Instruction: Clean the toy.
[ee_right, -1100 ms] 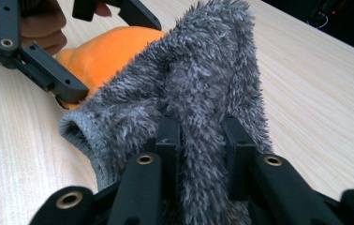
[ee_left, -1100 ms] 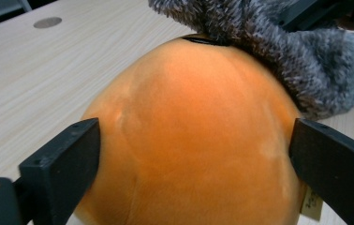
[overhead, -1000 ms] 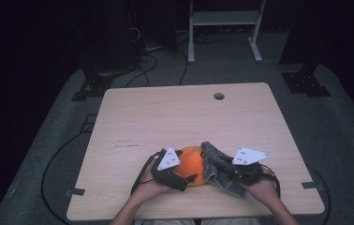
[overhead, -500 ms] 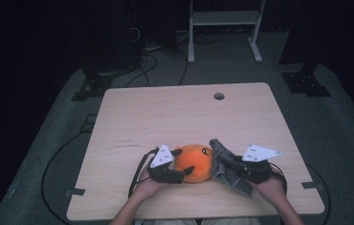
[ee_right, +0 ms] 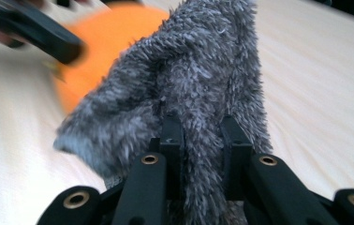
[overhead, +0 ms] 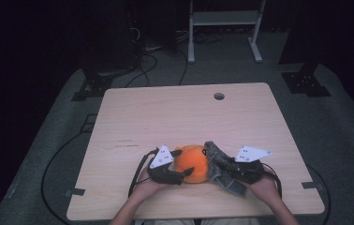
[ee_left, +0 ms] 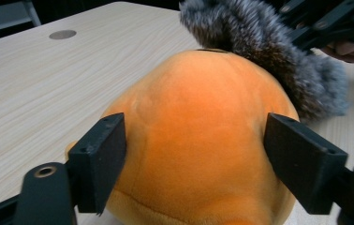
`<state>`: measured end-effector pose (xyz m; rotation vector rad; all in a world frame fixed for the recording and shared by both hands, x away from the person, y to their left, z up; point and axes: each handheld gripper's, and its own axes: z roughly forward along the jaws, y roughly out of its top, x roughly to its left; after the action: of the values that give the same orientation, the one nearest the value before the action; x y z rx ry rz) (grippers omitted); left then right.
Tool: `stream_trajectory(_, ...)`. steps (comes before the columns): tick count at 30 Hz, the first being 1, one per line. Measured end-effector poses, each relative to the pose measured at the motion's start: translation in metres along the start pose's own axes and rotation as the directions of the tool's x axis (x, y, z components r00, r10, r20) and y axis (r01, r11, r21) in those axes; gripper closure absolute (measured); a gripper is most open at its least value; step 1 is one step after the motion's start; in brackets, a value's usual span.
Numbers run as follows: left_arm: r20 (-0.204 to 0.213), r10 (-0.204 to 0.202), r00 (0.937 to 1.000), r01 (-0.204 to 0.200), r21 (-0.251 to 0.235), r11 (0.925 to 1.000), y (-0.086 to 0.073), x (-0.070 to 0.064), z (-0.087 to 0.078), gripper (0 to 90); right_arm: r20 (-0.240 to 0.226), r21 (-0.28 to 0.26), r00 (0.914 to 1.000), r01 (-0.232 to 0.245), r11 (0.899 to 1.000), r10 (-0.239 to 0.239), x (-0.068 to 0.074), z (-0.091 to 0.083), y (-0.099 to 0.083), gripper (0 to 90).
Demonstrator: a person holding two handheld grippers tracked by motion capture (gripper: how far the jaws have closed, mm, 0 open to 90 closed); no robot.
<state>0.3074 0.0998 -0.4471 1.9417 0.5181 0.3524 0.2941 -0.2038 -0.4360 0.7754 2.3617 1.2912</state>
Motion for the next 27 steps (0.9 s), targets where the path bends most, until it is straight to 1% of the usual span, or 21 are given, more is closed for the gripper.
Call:
stream_trajectory(2, -0.001, -0.001, 1.0000, 0.001, 0.001, 1.0000, 0.000, 0.001, -0.001, 20.6, 0.026, 0.041, 0.9991, -0.034, 0.999, 0.033, -0.008, 0.001, -0.005, 74.4)
stream_trajectory(3, 0.001, -0.009, 1.0000, 0.009, 0.002, 1.0000, -0.001, 0.002, -0.001, 20.2, 0.051, 0.071, 0.9968, -0.065, 0.995, 0.062, -0.014, -0.001, -0.007, 74.5)
stream_trajectory(4, 0.001, -0.009, 1.0000, 0.009, 0.002, 1.0000, -0.001, 0.002, -0.001, 20.2, 0.051, 0.071, 0.9968, -0.065, 0.995, 0.062, -0.014, -0.001, -0.007, 74.5)
stream_trajectory(5, -0.002, -0.020, 0.9998, 0.020, 0.003, 0.9998, -0.001, 0.003, 0.000, 20.2, 0.048, 0.053, 0.9966, -0.069, 0.996, 0.067, -0.014, -0.004, -0.006, 74.5)
stream_trajectory(7, -0.005, -0.050, 0.9987, 0.050, -0.001, 0.9987, 0.000, 0.004, 0.004, 20.3, 0.008, -0.022, 0.9973, -0.072, 0.997, 0.073, -0.008, -0.010, 0.001, 74.5)
stream_trajectory(8, -0.013, -0.049, 0.9987, 0.049, -0.003, 0.9988, 0.001, 0.002, 0.006, 20.3, -0.025, -0.082, 0.9995, -0.021, 0.996, 0.019, 0.005, -0.012, 0.013, 74.5)
stream_trajectory(10, -0.019, -0.038, 0.9991, 0.038, -0.003, 0.9993, 0.001, 0.000, 0.006, 20.3, -0.029, -0.084, 0.9995, -0.011, 0.996, 0.008, 0.009, -0.011, 0.015, 74.4)
stream_trajectory(11, -0.019, -0.029, 0.9994, 0.029, 0.001, 0.9996, 0.001, -0.001, 0.006, 20.3, -0.035, -0.072, 0.9991, 0.021, 0.997, -0.023, 0.016, -0.008, 0.017, 74.4)
stream_trajectory(12, -0.005, -0.019, 0.9998, 0.019, -0.001, 0.9998, 0.001, -0.002, 0.003, 20.0, -0.025, -0.039, 0.9978, 0.061, 0.997, -0.062, 0.022, -0.001, 0.014, 74.5)
stream_trajectory(13, -0.005, -0.019, 0.9998, 0.019, -0.001, 0.9998, 0.001, -0.002, 0.003, 19.3, -0.024, -0.033, 0.9980, 0.058, 0.998, -0.058, 0.022, 0.001, 0.011, 74.6)
stream_trajectory(15, 0.014, -0.021, 0.9997, 0.021, -0.018, 0.9996, 0.002, -0.002, -0.002, 17.9, -0.025, -0.037, 0.9994, 0.024, 0.999, -0.024, 0.017, 0.000, 0.006, 74.6)
stream_trajectory(16, 0.015, -0.023, 0.9996, 0.023, -0.020, 0.9995, 0.002, -0.002, -0.004, 17.9, -0.025, -0.037, 0.9994, 0.024, 0.999, -0.024, 0.017, 0.000, 0.006, 74.6)
stream_trajectory(17, 0.016, -0.028, 0.9995, 0.028, -0.019, 0.9994, 0.003, -0.001, -0.007, 17.9, -0.004, -0.018, 1.0000, 0.006, 1.000, -0.006, 0.010, -0.002, 0.003, 74.7)
stream_trajectory(18, 0.016, -0.028, 0.9995, 0.028, -0.019, 0.9994, 0.003, -0.001, -0.007, 18.1, -0.004, -0.018, 1.0000, 0.006, 1.000, -0.006, 0.010, -0.002, 0.003, 74.7)
stream_trajectory(19, 0.011, -0.034, 0.9994, 0.034, -0.008, 0.9994, 0.003, 0.000, -0.007, 18.1, 0.011, -0.006, 0.9999, 0.000, 1.000, 0.001, 0.008, -0.003, 0.002, 74.7)
stream_trajectory(20, 0.011, -0.037, 0.9993, 0.037, 0.002, 0.9993, 0.002, 0.000, -0.007, 21.8, 0.033, 0.028, 0.9994, -0.015, 0.999, 0.014, 0.000, -0.005, -0.003, 74.7)
stream_trajectory(21, 0.008, -0.039, 0.9992, 0.039, 0.004, 0.9992, 0.001, 0.001, -0.005, 22.5, 0.044, 0.033, 0.9989, -0.018, 0.999, 0.017, -0.001, -0.006, -0.003, 74.7)
stream_trajectory(22, 0.011, -0.038, 0.9992, 0.038, -0.001, 0.9993, 0.001, 0.001, -0.004, 23.0, 0.059, 0.021, 0.9981, -0.017, 1.000, 0.016, -0.002, -0.009, -0.001, 74.6)
stream_trajectory(23, 0.011, -0.038, 0.9992, 0.038, -0.001, 0.9993, 0.001, 0.001, -0.004, 24.1, 0.059, 0.021, 0.9981, -0.017, 1.000, 0.016, -0.002, -0.009, -0.001, 74.6)
stream_trajectory(26, 0.017, 0.010, 0.9998, -0.010, -0.023, 0.9997, 0.002, -0.004, 0.001, 25.5, 0.023, -0.069, 0.9996, 0.015, 0.998, -0.014, 0.006, -0.018, 0.013, 74.6)
stream_trajectory(27, 0.020, 0.043, 0.9989, -0.042, -0.024, 0.9988, 0.004, -0.007, 0.003, 25.6, 0.008, -0.075, 0.9997, 0.023, 0.997, -0.023, 0.009, -0.018, 0.017, 74.6)
